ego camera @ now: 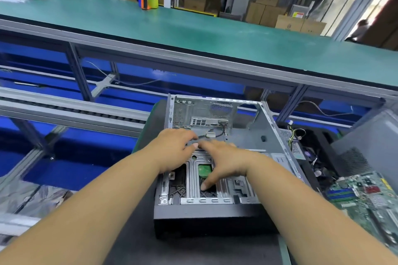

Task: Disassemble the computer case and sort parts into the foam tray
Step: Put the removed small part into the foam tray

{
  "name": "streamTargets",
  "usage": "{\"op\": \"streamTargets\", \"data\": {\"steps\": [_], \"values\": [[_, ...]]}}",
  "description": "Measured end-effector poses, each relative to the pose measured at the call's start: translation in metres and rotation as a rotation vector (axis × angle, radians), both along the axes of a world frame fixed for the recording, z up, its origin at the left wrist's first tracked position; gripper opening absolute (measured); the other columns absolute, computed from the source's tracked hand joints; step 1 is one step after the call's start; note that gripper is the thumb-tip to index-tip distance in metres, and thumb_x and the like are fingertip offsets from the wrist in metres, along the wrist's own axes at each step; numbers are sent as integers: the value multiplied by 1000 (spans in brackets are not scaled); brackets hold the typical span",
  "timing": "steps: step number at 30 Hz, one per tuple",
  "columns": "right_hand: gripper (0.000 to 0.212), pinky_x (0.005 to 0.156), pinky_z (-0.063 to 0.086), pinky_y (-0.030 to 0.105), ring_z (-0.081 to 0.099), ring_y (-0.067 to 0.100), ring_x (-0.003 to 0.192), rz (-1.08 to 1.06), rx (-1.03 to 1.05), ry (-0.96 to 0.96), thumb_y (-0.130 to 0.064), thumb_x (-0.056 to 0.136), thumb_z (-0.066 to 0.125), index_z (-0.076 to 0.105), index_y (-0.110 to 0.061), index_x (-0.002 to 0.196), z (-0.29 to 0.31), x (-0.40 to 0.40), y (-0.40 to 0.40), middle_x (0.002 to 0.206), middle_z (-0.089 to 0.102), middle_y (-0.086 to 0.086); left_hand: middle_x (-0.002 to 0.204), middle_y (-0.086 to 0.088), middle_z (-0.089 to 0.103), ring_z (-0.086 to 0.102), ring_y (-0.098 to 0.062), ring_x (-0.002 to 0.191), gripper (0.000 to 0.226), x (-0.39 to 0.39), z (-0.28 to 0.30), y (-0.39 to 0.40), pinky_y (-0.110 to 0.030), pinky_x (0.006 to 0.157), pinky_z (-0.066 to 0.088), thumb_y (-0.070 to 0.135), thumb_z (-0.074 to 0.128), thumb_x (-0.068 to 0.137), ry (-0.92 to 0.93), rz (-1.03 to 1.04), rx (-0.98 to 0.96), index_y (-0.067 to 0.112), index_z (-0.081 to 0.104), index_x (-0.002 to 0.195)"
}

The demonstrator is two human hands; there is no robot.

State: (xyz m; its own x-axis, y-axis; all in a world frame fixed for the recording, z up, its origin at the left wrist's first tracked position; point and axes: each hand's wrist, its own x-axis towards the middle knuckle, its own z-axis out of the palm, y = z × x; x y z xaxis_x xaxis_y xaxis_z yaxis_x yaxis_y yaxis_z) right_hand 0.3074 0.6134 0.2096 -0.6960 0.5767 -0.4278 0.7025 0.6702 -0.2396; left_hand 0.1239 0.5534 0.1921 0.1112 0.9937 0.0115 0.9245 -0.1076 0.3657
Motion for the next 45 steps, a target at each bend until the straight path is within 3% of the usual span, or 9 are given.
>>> {"op": "streamTargets", "data": {"steps": [5, 10, 14, 20, 25, 30, 35, 40, 45], "values": [[126, 116, 26, 46, 32, 24, 142, 9, 16, -6, -62, 56, 87, 13, -32, 154, -1, -5, 3, 158, 30, 0, 119, 4, 64, 52, -21, 113, 32, -1, -5, 11, -34, 100, 29, 39, 34, 102, 27, 1, 10, 30, 54, 125], [127, 114, 35, 41, 37, 24, 140, -47, -35, 52, -56, 57, 89, 12, -32, 156, -4, -7, 13, 158, 28, 1, 109, 3, 68, 56, -16, 108, 33, -2, -10, 17, -39, 116, 6, 32, 30, 101, 105, 26, -106, 36, 44, 130], [123, 112, 37, 39, 39, 23, 138, -37, -90, 67, -57, 61, 87, 13, -32, 157, -6, -6, 21, 155, 28, 2, 106, 6, 68, 57, -16, 103, 35, -1, -3, 24, -42, 114, 8, 30, 29, 99, 186, 25, -137, 38, 41, 131], [52, 110, 33, 33, 45, 18, 132, -172, -257, 133, -51, 99, 48, 46, -27, 145, 3, -15, 46, 147, 47, -4, 95, 3, 69, 58, -17, 95, 37, 4, 7, 33, -38, 112, 11, 23, 27, 100, 193, 50, -169, 32, 44, 131], [41, 81, 40, 24, 55, 8, 95, -193, -274, 75, -44, 102, 47, 57, -23, 136, -1, -30, 66, 111, 60, -8, 99, 1, 69, 43, -21, 106, 46, 1, 6, 36, -27, 98, 14, 15, 29, 96, 99, 89, -186, 34, 39, 137], [34, 95, 41, 33, 55, 22, 114, -229, -454, 147, -27, 98, 60, 64, -9, 127, -19, -41, 78, 125, 62, 5, 113, 19, 63, 38, -19, 118, 39, -6, 3, 40, -31, 104, 32, 25, 39, 95, -32, 150, -54, 38, 47, 131], [18, 50, 46, 18, 58, 3, 56, -437, -628, 344, -16, 101, 56, 66, -7, 113, -30, -40, 88, 80, 61, -1, 121, 15, 59, 52, -11, 116, 32, -17, 4, 46, -34, 103, 43, 24, 56, 93, -297, 230, 97, 33, 57, 124], [20, 75, 51, 31, 56, 18, 73, -561, -637, 535, -11, 102, 50, 65, -11, 88, -24, -28, 111, 81, 61, 7, 127, 16, 49, 48, -5, 114, 33, -21, 6, 49, -24, 93, 35, 27, 58, 94, -434, 293, 113, 37, 55, 125], [17, 71, 54, 30, 60, 20, 76, -723, -474, 693, -11, 101, 53, 67, -3, 109, -17, -7, 127, 87, 65, 9, 132, 12, 46, 46, -7, 120, 37, -17, 11, 54, -23, 96, 32, 26, 58, 94, -499, 353, 130, 34, 54, 130]]}}
